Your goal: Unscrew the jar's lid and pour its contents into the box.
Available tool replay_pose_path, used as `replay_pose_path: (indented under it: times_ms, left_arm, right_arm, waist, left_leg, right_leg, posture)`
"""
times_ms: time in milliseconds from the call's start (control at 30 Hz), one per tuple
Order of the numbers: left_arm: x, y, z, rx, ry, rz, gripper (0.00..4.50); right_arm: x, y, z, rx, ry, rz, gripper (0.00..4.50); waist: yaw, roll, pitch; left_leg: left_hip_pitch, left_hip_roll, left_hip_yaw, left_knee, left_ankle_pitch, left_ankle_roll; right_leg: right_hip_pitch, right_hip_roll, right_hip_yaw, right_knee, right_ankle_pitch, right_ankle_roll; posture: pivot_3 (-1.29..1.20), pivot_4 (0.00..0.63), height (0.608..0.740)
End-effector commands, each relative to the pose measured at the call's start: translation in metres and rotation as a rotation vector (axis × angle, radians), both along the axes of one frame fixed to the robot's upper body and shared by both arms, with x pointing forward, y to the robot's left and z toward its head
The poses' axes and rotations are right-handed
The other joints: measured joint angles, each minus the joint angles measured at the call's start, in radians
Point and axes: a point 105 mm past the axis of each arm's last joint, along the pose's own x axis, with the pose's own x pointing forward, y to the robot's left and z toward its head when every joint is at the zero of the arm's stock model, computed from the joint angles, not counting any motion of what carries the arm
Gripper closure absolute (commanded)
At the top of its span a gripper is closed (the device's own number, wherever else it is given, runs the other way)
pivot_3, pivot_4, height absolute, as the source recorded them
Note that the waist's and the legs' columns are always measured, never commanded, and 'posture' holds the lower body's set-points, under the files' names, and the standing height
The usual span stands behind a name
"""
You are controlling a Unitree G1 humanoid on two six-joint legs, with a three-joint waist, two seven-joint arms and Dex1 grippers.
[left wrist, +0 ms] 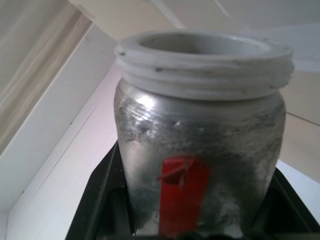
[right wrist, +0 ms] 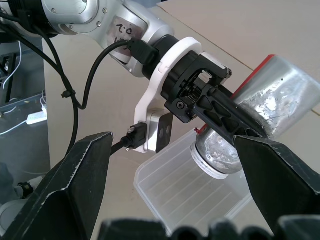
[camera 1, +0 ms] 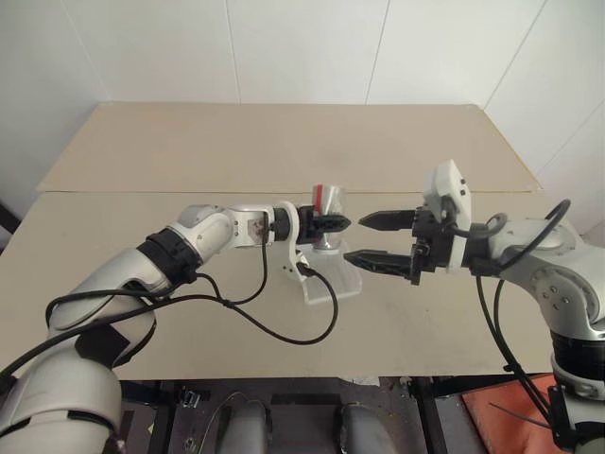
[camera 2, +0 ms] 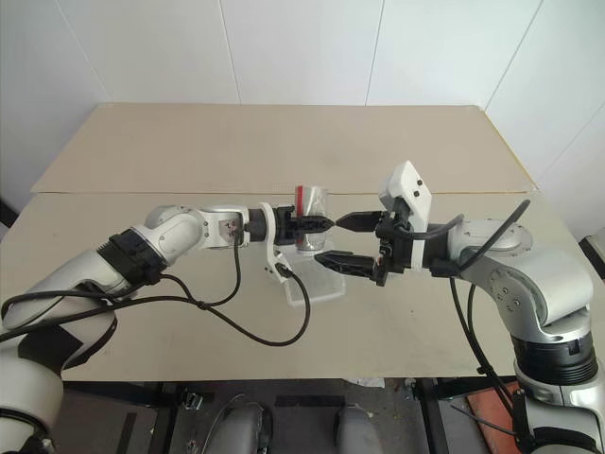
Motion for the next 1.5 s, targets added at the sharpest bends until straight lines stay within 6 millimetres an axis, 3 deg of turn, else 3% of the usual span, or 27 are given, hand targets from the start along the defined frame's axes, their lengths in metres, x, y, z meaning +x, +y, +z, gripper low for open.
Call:
replay_pose_path:
  times_ms: [33,133,233,300,433,500,567,667,867,967,1033,1167,1300,1500]
  left_arm:
    - [0.000,-0.003,0.024,-0.145,0.011,0.018,2.57]
    - [0.014,0.018,0.046,-0.426,0.199,0.189,2.57]
    - [0.026,0.040,0.067,-0.629,0.264,0.294,2.57]
    - [0.041,0.065,0.074,-0.936,0.519,0.478,2.57]
    - [0.046,0.093,0.051,-1.399,1.064,0.662,2.57]
    - [0.046,0.106,0.031,-1.710,1.403,0.714,2.57]
    - [0.041,0.114,0.015,-1.888,1.606,0.713,2.57]
    - [0.028,0.115,-0.001,-1.908,1.663,0.702,2.57]
    - [0.024,0.122,-0.004,-2.040,1.760,0.607,2.57]
    - [0.016,0.118,-0.012,-2.019,1.783,0.577,2.57]
    - [0.013,0.115,-0.011,-1.985,1.777,0.554,2.57]
    - [0.019,0.126,0.013,-2.080,1.693,0.388,2.57]
    - [0.008,0.117,-0.002,-1.966,1.591,0.371,2.57]
    - [0.010,0.116,0.007,-1.955,1.581,0.323,2.57]
  right_arm:
    - [-0.005,0.000,0.014,0.005,-0.071,0.010,0.03]
    - [-0.005,-0.001,0.014,0.004,-0.081,0.011,0.03]
    - [-0.004,-0.002,0.014,0.005,-0.087,0.003,0.03]
    - [-0.004,-0.002,0.014,0.010,-0.089,-0.002,0.03]
    - [-0.005,-0.001,0.012,0.014,-0.086,0.004,0.03]
    - [-0.005,-0.001,0.011,0.013,-0.082,0.005,0.03]
    - [-0.006,-0.001,0.012,0.015,-0.083,0.008,0.03]
    - [-0.006,-0.001,0.014,0.019,-0.086,0.015,0.03]
    - [-0.006,-0.001,0.016,0.018,-0.088,0.022,0.03]
    - [-0.006,-0.001,0.016,0.016,-0.091,0.021,0.03]
    - [-0.006,-0.001,0.017,0.016,-0.093,0.021,0.03]
    - [-0.007,-0.001,0.015,0.011,-0.091,0.023,0.03]
    - [-0.007,0.003,0.015,0.021,-0.097,0.036,0.03]
    - [-0.008,0.005,0.014,0.020,-0.097,0.046,0.03]
  waist:
    - [0.000,0.000,0.000]
    - [-0.002,0.000,0.000]
    - [-0.004,0.000,0.000]
    - [-0.004,0.000,0.000]
    - [-0.008,0.001,0.000]
    - [-0.007,0.000,0.000]
    - [-0.009,0.000,0.000]
    - [-0.021,0.000,0.000]
    - [-0.022,0.000,0.000]
    - [-0.022,0.000,0.000]
    - [-0.022,0.000,0.000]
    - [-0.021,0.000,0.000]
    - [-0.022,0.000,-0.001]
    - [-0.017,0.000,0.000]
  left_leg:
    - [0.000,0.000,0.000,0.000,0.000,0.000]
    - [0.000,0.000,0.000,0.000,0.000,0.000]
    - [0.000,0.001,0.000,0.001,0.000,0.000]
    - [0.000,0.001,0.000,0.001,0.000,0.000]
    - [0.002,0.001,0.000,0.001,0.000,0.000]
    - [0.002,0.001,-0.001,0.002,0.000,0.000]
    - [0.001,0.001,-0.002,0.003,0.000,0.000]
    - [0.001,0.001,-0.003,0.003,0.000,0.000]
    - [0.004,0.000,-0.004,0.003,0.000,0.000]
    - [0.004,0.000,-0.004,0.003,0.000,0.000]
    - [0.003,0.000,-0.004,0.003,0.000,0.000]
    - [0.004,0.000,-0.005,0.003,0.000,0.000]
    - [0.004,0.000,-0.005,0.003,0.000,0.000]
    - [0.004,0.000,-0.005,0.003,0.000,0.000]
  right_leg:
    - [0.000,0.000,0.000,0.000,0.000,0.000]
    - [0.000,0.000,0.000,0.000,0.000,0.000]
    - [0.000,0.000,0.000,0.000,0.000,0.000]
    - [0.000,0.000,0.000,0.000,0.000,0.000]
    - [0.002,0.000,0.000,0.000,0.000,0.000]
    - [0.002,0.001,-0.001,0.000,0.000,0.000]
    - [0.002,0.001,-0.001,0.000,0.000,0.000]
    - [0.002,0.001,-0.001,0.000,0.000,0.000]
    - [0.005,0.000,-0.001,0.000,0.000,0.000]
    - [0.004,0.000,-0.001,0.000,0.000,0.000]
    - [0.004,0.000,-0.001,0.000,0.000,0.000]
    - [0.004,0.000,-0.001,0.000,0.000,0.000]
    - [0.004,0.000,-0.001,-0.001,0.000,0.000]
    - [0.005,0.000,-0.001,-0.001,0.000,0.000]
  posture:
    - [0.00,0.150,0.740]
    - [0.00,0.150,0.740]
    - [0.00,0.150,0.740]
    - [0.00,0.150,0.740]
    - [0.00,0.150,0.740]
    - [0.00,0.150,0.740]
    - [0.00,0.150,0.740]
    - [0.00,0.150,0.740]
    - [0.00,0.150,0.740]
    - [0.00,0.150,0.740]
    - [0.00,0.150,0.740]
    - [0.00,0.150,0.740]
    - [0.00,0.150,0.740]
    - [0.00,0.150,0.740]
